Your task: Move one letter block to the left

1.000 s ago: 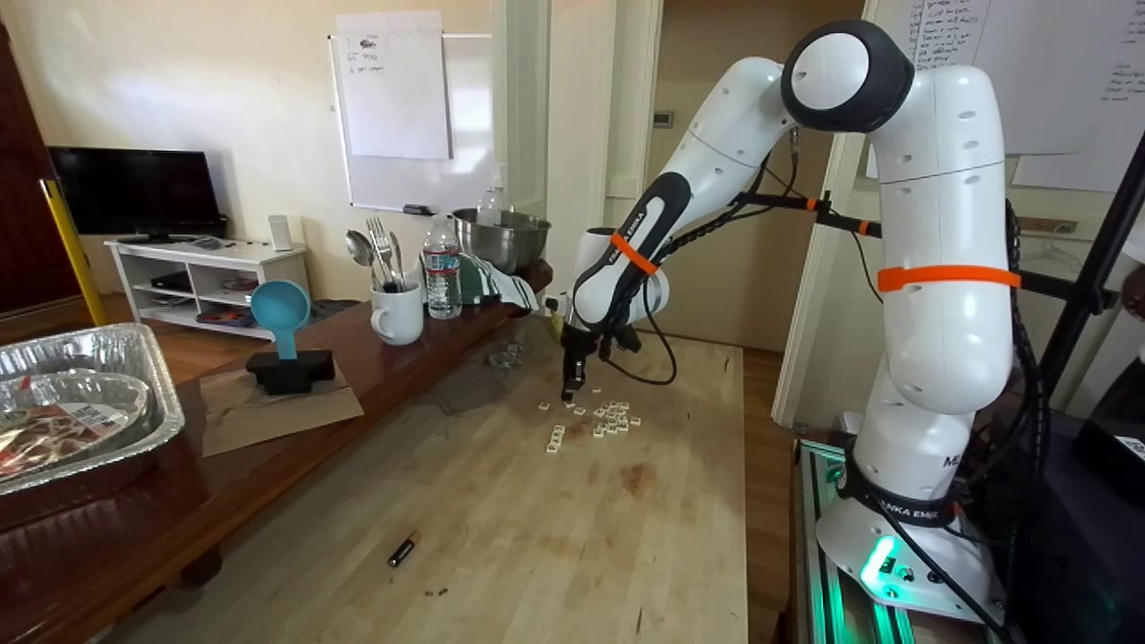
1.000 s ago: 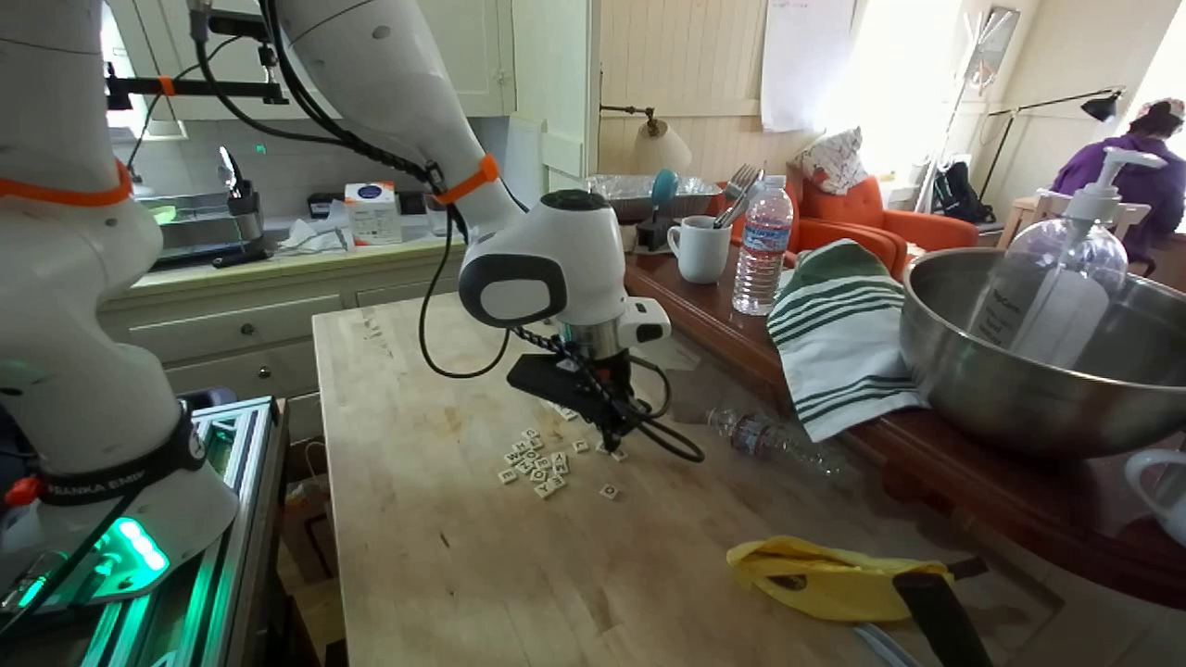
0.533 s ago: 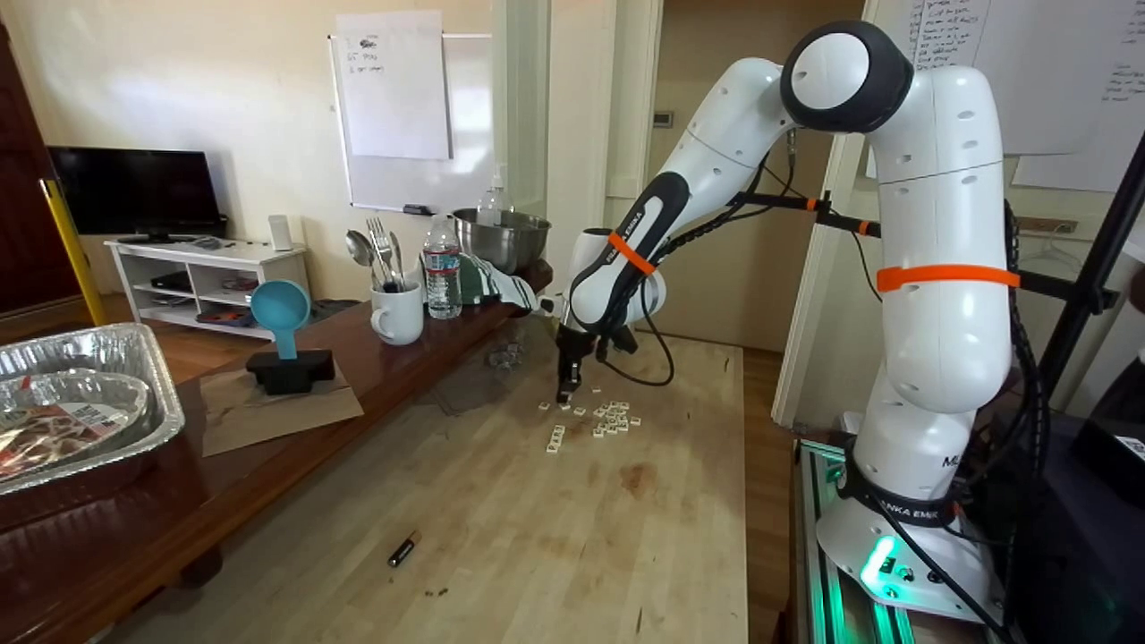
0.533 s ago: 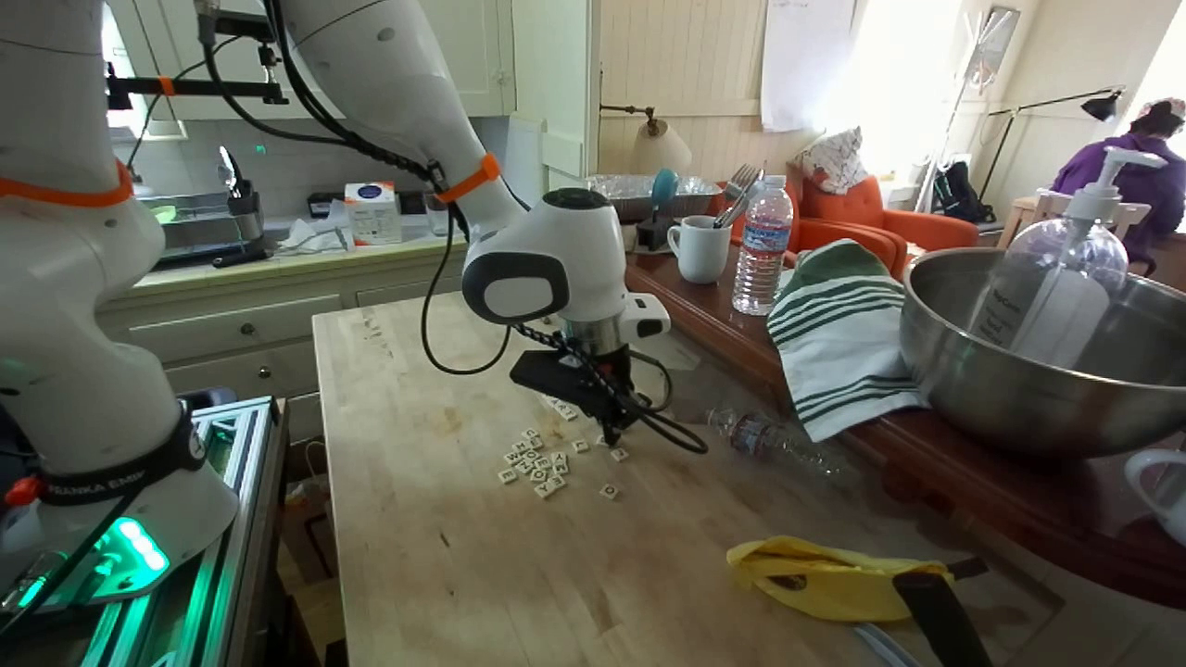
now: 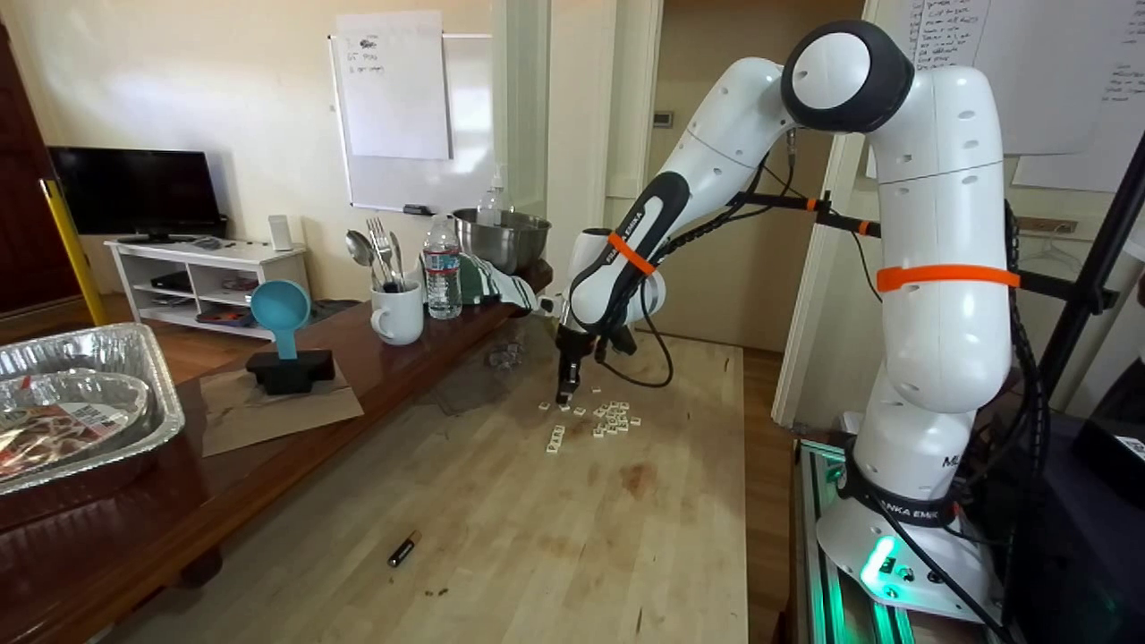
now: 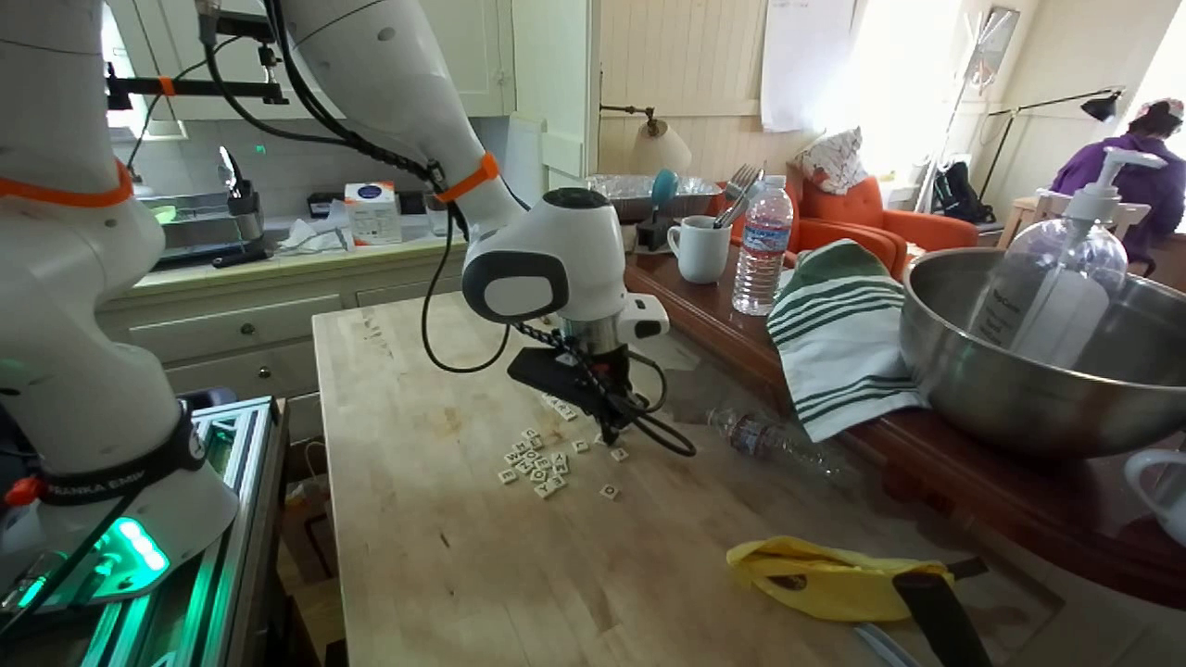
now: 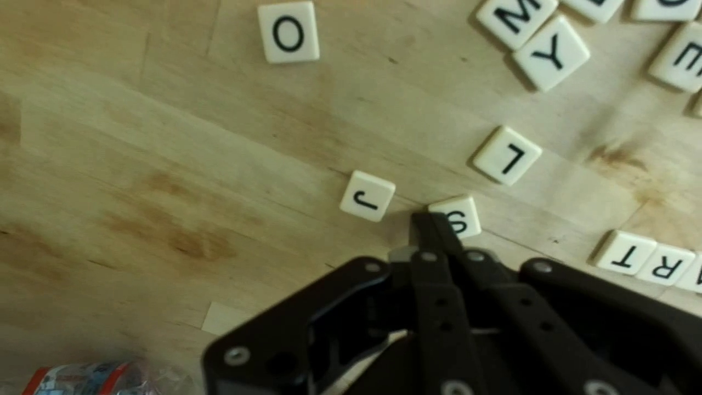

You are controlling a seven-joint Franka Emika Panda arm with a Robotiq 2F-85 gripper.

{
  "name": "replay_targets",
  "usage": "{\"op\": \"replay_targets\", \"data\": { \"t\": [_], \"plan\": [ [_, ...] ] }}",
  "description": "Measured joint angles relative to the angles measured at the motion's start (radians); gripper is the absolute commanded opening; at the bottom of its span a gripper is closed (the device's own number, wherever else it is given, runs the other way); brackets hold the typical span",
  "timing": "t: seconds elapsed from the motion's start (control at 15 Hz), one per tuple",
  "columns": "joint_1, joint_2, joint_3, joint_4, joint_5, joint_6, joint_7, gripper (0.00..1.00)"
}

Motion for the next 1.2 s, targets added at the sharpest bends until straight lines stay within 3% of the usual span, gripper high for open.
{"op": "replay_targets", "data": {
  "t": [0.53, 1.2],
  "plan": [
    [0.016, -0.019, 0.003, 0.0, 0.005, -0.089, 0.115, 0.0],
    [0.05, -0.023, 0.001, -0.005, 0.005, -0.094, 0.344, 0.0]
  ]
}}
